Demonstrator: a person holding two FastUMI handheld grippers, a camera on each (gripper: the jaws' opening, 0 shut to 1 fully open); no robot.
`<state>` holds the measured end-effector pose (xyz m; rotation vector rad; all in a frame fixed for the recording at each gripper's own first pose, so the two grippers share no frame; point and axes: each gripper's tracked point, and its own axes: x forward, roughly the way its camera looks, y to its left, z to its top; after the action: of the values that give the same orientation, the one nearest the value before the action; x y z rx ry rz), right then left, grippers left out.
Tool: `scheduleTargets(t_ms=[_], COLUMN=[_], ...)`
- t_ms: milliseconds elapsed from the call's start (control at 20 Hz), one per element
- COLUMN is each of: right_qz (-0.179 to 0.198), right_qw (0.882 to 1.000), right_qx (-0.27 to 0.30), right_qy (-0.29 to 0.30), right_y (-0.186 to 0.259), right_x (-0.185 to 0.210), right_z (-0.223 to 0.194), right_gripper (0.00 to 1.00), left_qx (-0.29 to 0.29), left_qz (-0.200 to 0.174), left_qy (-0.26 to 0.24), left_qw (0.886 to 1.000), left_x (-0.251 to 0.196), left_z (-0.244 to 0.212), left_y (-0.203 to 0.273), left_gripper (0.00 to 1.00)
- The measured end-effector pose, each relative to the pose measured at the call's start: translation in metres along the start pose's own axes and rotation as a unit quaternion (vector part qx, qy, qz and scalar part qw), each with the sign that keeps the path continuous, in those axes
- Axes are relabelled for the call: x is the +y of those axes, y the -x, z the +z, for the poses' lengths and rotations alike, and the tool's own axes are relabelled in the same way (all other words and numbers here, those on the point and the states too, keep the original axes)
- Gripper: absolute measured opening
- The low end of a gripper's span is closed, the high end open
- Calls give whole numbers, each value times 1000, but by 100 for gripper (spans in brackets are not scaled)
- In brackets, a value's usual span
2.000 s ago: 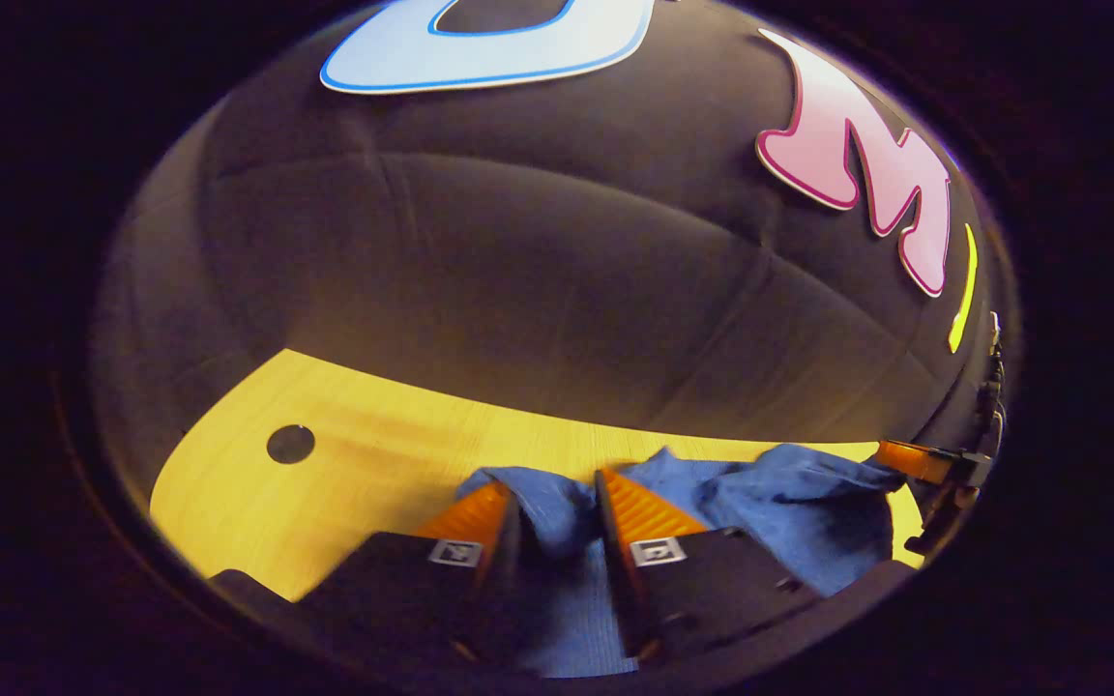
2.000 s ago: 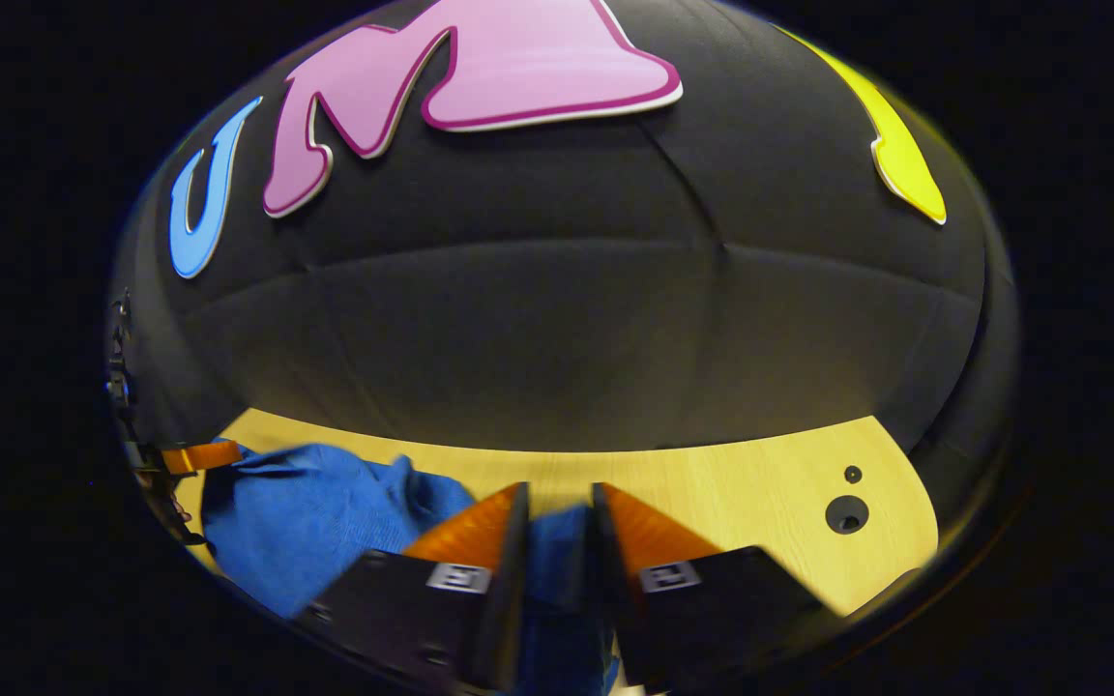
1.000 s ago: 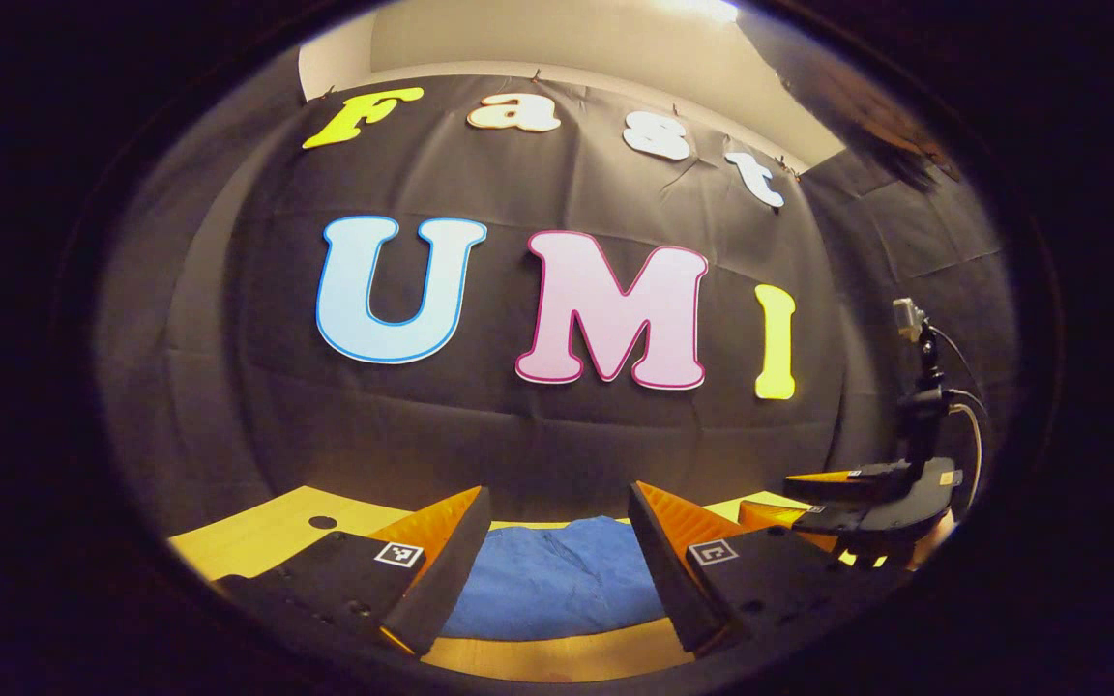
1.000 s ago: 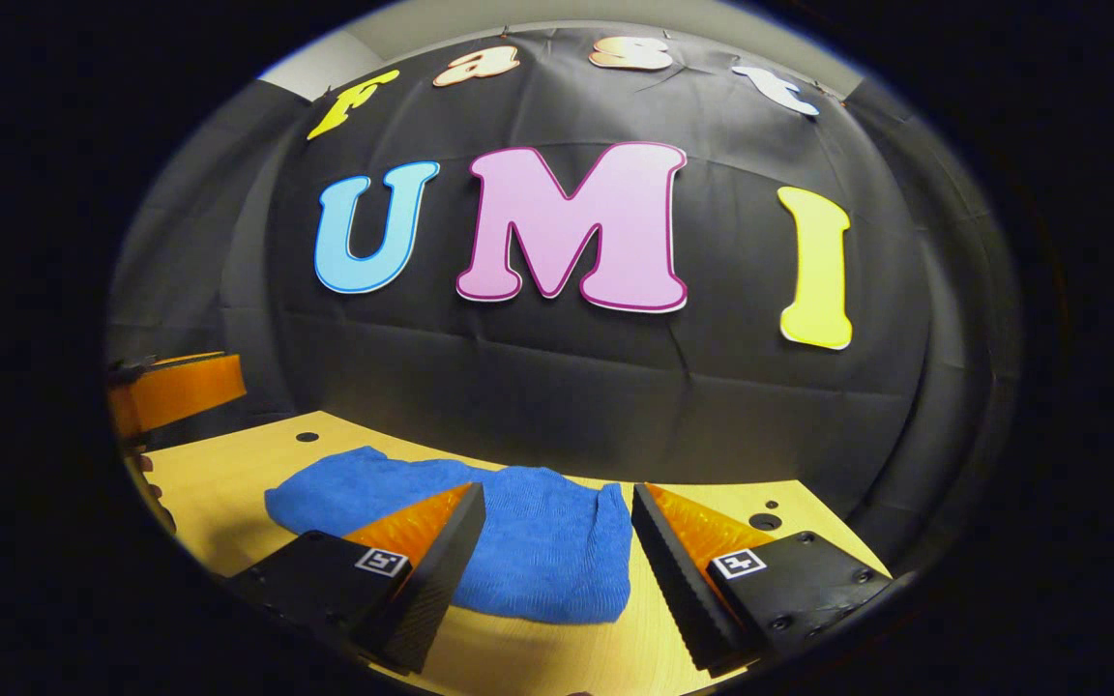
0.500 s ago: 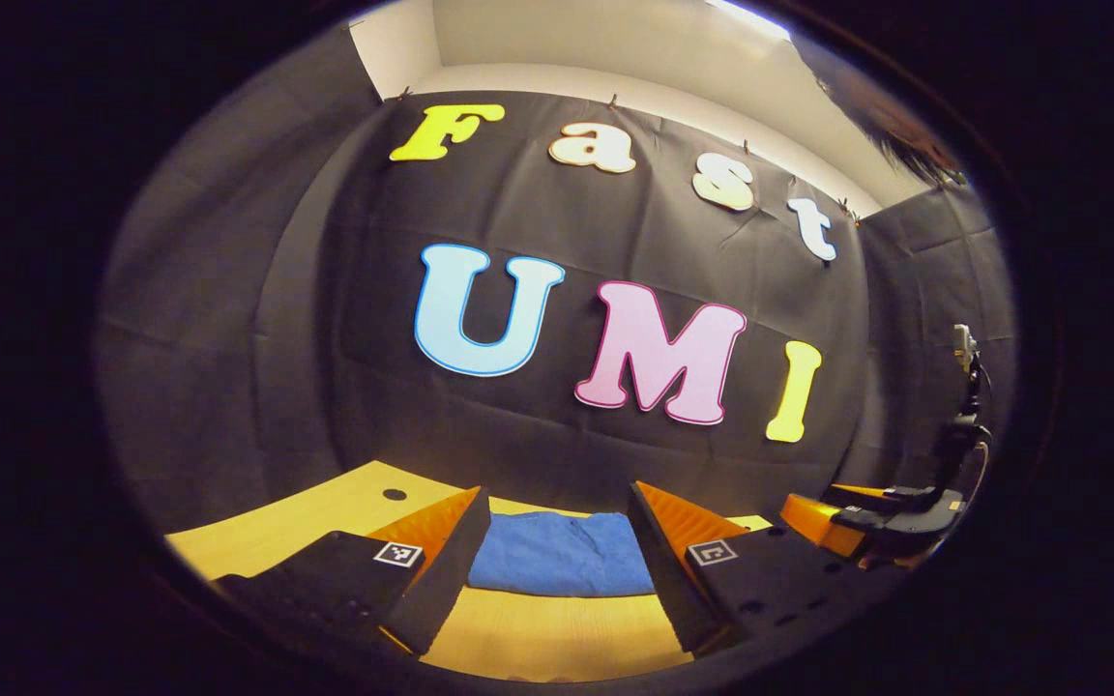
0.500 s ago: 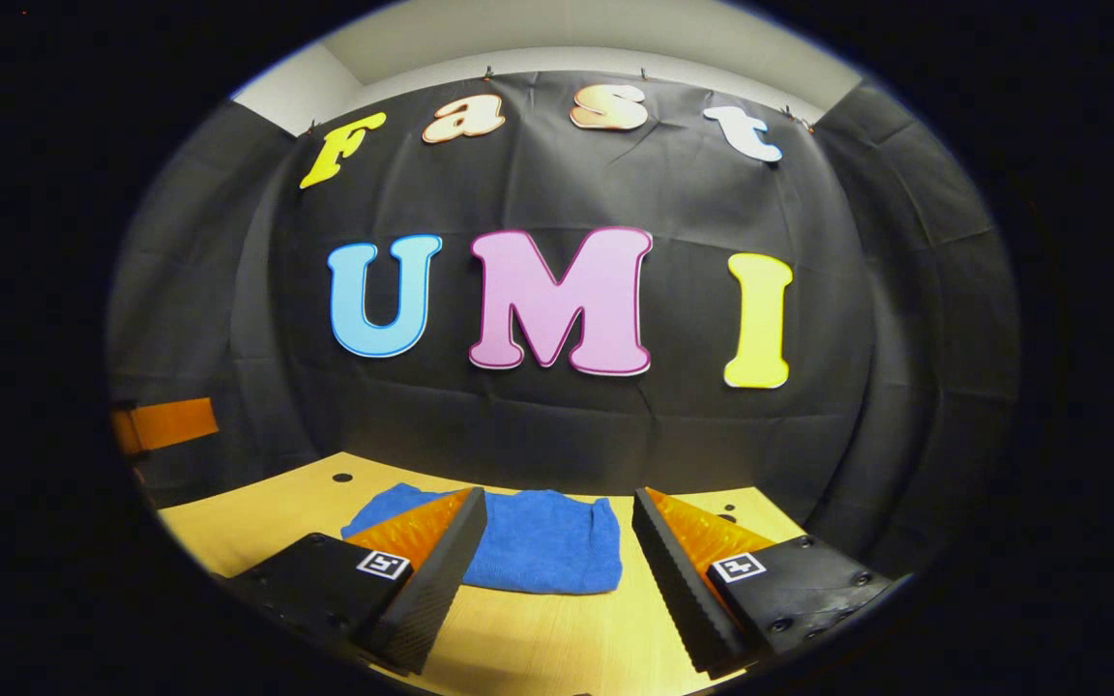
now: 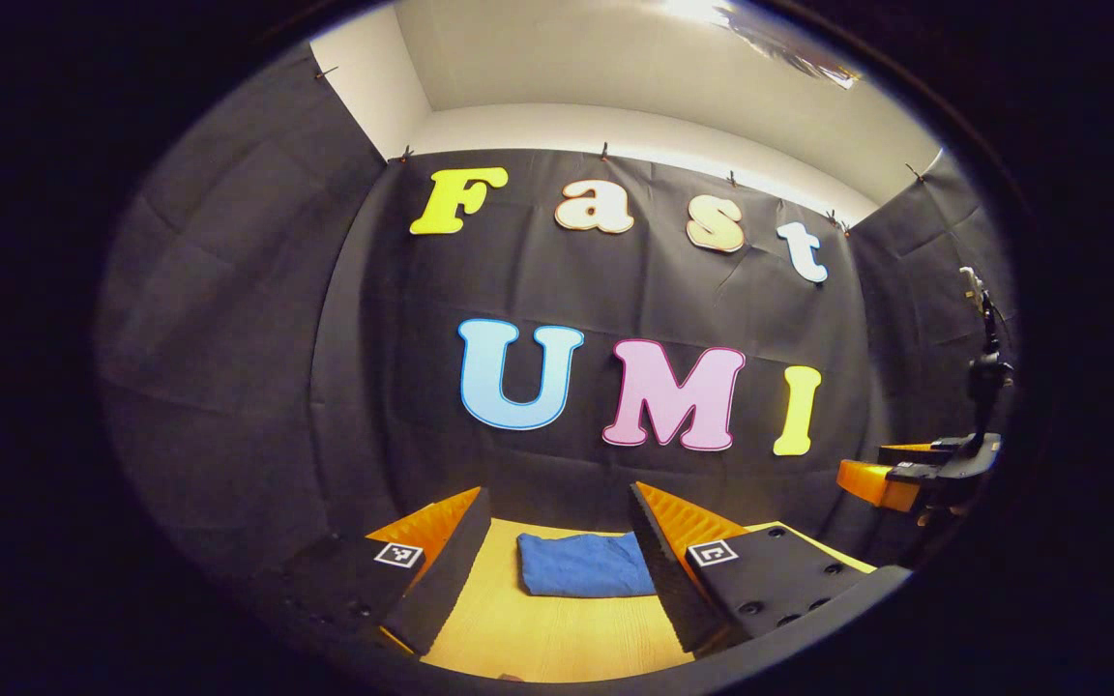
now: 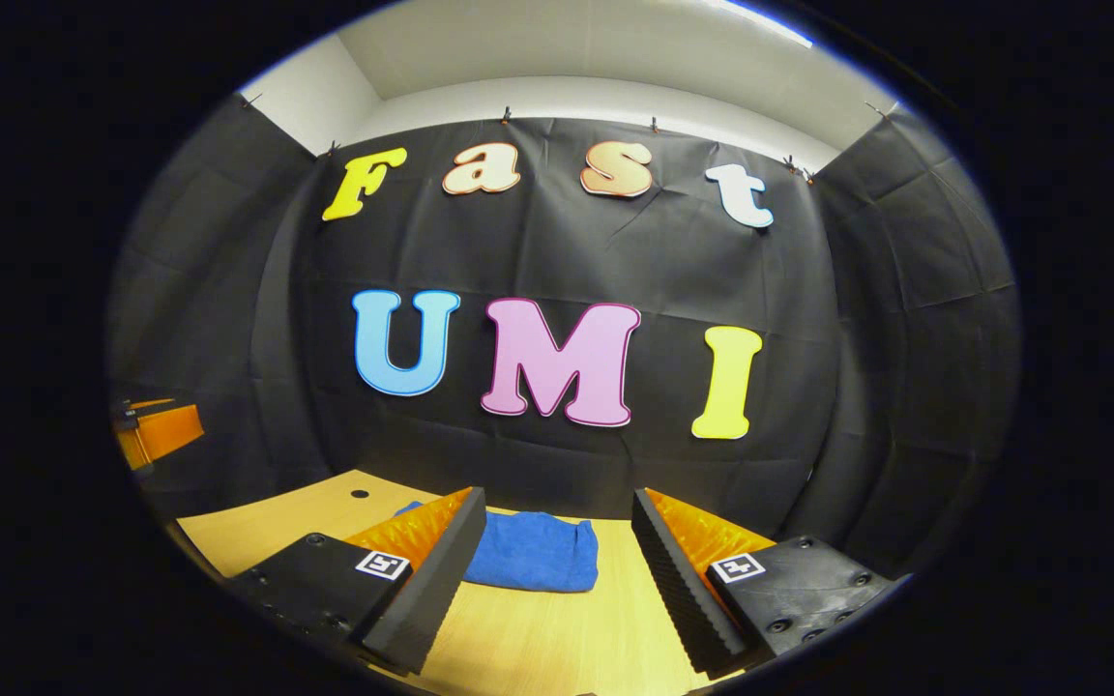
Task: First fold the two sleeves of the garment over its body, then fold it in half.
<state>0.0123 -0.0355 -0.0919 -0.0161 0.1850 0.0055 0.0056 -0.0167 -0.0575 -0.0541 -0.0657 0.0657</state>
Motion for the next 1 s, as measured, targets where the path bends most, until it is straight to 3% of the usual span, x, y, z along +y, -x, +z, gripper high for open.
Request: scheduleTargets(t_ms=[100, 200, 400, 700, 1000], right_qz=[5, 7, 5, 9, 5], right_qw=[1000, 1000, 999, 996, 996], right_qx=[-2, -11, -17, -81, -81], right_qy=[-10, -18, -28, -32, -33], right_y=[13, 22, 22, 15, 11], right_x=[4, 6, 9, 20, 32], right_z=[6, 15, 28, 63, 57], right_gripper=[99, 94, 96, 94, 96], left_qx=[-20, -35, -27, -38, -28], left_qz=[-1, -15, -39, -60, -66], left_qy=[-5, -7, -4, 0, 11], left_qw=[1000, 999, 999, 997, 997], left_x=[-3, -15, -28, -32, -20], left_z=[16, 27, 34, 49, 46], left_y=[9, 15, 10, -9, -15], left_gripper=[81, 82, 82, 82, 81])
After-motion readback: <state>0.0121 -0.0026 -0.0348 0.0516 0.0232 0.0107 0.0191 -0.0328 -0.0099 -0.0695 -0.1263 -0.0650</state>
